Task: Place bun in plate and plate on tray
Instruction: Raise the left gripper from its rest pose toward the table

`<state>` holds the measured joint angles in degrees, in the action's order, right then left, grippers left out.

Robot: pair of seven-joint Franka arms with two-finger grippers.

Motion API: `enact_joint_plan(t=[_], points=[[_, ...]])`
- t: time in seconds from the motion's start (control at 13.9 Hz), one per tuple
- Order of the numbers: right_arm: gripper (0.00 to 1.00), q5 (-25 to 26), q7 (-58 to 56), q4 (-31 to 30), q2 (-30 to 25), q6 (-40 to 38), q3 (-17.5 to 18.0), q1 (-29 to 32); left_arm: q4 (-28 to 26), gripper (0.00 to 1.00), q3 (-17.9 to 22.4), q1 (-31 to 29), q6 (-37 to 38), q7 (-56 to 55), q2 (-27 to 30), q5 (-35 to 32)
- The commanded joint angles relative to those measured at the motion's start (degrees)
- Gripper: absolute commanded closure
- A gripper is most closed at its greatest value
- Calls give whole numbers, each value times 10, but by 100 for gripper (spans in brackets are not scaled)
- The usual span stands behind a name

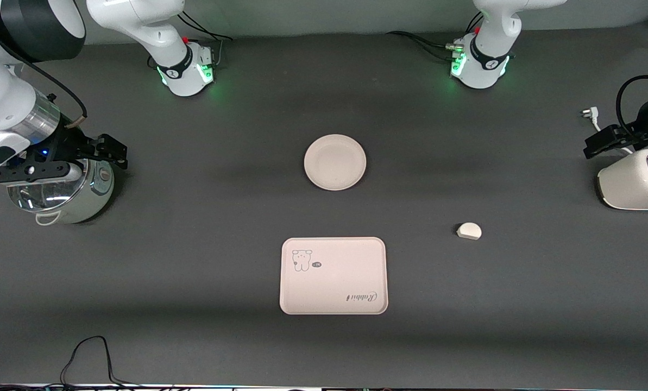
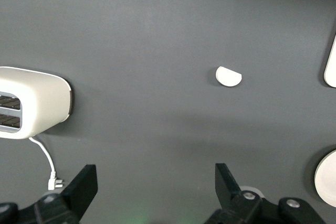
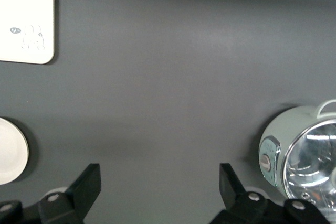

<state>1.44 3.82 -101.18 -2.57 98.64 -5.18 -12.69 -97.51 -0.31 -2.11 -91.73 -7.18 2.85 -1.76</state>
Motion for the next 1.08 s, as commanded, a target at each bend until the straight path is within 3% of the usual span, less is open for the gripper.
enact_joint_plan(t=[0.0,1.0], points=[[0,-6,-3,-3,2,17,-1,-14,19,0,8,16,17,1,-6,-4],[0,-17,-4,-39,-3,28,-4,-15,37,0,-20,29,11,-4,-28,-1]])
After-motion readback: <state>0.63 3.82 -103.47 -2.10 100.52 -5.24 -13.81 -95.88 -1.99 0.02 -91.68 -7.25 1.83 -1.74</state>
